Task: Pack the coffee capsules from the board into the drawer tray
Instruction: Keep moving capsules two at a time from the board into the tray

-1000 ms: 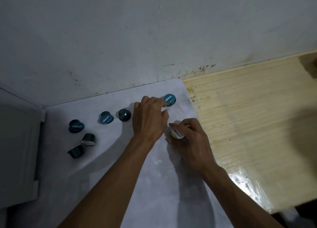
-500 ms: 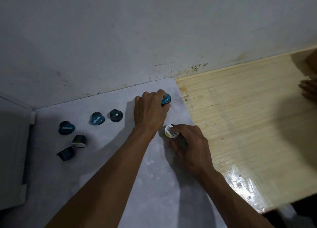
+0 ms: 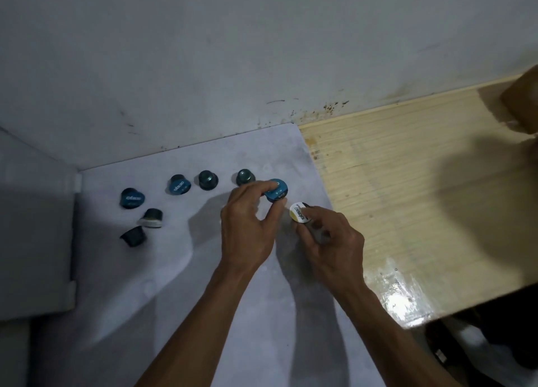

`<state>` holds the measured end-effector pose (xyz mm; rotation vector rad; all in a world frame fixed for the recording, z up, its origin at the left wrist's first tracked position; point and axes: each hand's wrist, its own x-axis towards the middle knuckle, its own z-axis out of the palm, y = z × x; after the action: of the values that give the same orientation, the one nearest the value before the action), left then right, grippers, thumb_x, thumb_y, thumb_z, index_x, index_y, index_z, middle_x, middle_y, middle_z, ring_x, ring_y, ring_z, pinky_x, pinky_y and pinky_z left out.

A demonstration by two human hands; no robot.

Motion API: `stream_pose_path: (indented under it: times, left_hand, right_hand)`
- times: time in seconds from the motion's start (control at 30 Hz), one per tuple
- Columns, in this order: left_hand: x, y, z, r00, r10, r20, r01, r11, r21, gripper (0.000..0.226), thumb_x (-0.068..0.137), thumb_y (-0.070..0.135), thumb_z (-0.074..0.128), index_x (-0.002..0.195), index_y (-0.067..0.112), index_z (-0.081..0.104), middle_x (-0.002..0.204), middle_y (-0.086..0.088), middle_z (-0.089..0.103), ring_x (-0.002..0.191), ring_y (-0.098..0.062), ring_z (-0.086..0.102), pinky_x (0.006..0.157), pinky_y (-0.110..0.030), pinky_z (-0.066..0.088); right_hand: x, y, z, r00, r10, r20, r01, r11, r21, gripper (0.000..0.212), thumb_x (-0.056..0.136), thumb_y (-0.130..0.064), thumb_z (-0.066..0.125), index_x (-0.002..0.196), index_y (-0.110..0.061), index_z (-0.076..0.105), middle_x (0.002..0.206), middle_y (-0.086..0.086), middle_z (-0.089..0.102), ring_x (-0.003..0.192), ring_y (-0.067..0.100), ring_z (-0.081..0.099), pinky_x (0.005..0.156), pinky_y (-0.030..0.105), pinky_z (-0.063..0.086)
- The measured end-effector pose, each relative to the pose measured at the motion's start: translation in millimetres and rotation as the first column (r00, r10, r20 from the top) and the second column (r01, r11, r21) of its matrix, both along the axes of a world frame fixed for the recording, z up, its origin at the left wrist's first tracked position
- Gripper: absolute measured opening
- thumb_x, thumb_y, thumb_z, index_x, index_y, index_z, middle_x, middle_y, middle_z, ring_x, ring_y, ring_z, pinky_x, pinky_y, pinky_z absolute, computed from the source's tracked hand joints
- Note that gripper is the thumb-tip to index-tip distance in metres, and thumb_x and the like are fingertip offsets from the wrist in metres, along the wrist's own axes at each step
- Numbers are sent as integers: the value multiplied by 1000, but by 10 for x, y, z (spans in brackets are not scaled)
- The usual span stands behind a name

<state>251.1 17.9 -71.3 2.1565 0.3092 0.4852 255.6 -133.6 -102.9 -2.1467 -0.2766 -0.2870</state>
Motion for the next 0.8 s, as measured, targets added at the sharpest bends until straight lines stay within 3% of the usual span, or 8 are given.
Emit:
stream_pose_path:
  times: [0.13, 0.27, 0.47, 0.63, 0.8]
  left_hand:
    - [-482, 72, 385, 994, 107, -18, -108, 992, -72, 29, 78, 22, 80, 104, 21, 68, 97, 15, 64, 84, 6, 57, 69, -1, 40]
    - [-1035, 104, 791, 985, 172, -14, -173, 983, -67, 29, 77, 19, 80, 103, 24, 68, 95, 14, 64, 84, 15, 54, 67, 0, 39]
    - [-2206, 53, 1317, 949, 314, 32, -314, 949, -28, 28, 75, 22, 82, 100, 24, 70, 90, 16, 63, 79, 13, 54, 65, -2, 40]
    - [-3321, 170, 1596, 926, 378, 19, -378, 926, 2, 35, 73, 21, 84, 95, 39, 63, 85, 27, 58, 77, 13, 52, 66, -1, 37]
    - [-4176, 690, 1839, 875, 484, 6, -483, 873, 62, 35, 72, 18, 85, 95, 36, 66, 83, 23, 61, 73, 13, 55, 61, 0, 38]
  right_hand:
    - [-213, 51, 376, 997, -25, -66, 30, 997, 69, 29, 76, -21, 82, 103, -16, 74, 94, -5, 73, 78, 9, 65, 69, 17, 52]
    - [-521, 100, 784, 997, 22, -71, -13, 993, 121, 27, 77, -25, 82, 103, -19, 75, 88, -9, 70, 71, 3, 61, 60, 6, 43]
    - [-1364, 86, 1256, 972, 234, -28, -226, 959, 171, 24, 77, -27, 81, 100, -20, 75, 88, -6, 71, 71, 7, 62, 56, 15, 47]
    - [-2138, 222, 1546, 917, 395, -46, -384, 909, 161, 23, 73, -26, 83, 93, -22, 75, 82, -7, 70, 71, 6, 62, 56, 8, 43]
    - [-2719, 734, 1817, 825, 565, -28, -554, 817, 161, 23, 71, -22, 85, 91, -22, 75, 78, -11, 69, 67, 8, 62, 52, 6, 40]
